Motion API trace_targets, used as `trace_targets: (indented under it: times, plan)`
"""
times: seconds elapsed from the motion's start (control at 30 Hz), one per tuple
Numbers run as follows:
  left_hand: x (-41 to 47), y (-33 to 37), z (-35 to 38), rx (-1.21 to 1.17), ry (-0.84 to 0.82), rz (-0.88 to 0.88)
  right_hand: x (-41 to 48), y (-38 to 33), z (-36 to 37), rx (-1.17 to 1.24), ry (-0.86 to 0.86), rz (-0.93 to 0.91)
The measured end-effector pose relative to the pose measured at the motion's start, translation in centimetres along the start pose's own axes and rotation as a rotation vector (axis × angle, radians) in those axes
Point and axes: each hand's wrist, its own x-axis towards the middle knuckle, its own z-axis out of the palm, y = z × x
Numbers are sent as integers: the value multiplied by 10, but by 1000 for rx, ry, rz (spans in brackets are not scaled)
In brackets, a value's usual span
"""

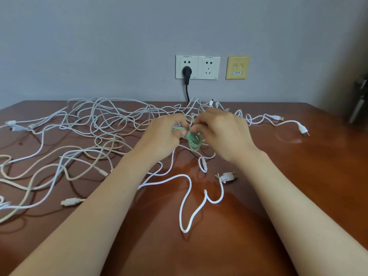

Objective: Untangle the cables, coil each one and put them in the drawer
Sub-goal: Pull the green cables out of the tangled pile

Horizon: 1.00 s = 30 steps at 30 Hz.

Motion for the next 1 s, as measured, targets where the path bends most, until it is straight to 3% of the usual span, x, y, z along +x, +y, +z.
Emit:
trace_targets:
  times: [0.13, 0.37, 0.5, 0.7, 0.83, 1.0]
  plan:
    - [-3, 5, 1, -37, -83, 33, 2, 11, -3, 251, 43, 196]
    - [-4, 8, 0, -414, -141, 9, 6, 28, 3, 660, 87, 407]
    - [-2, 11, -1, -608, -90, -61, 7, 24, 7, 870, 63, 454]
    - [4, 9, -2, -959, 93, -357, 9, 13, 21, 851, 61, 410]
    - [8, 4, -5, -1143, 75, -596, 7, 6, 22, 744, -18, 340]
    - [9, 3, -5, -1116, 55, -625, 7, -2, 16, 747, -15, 311]
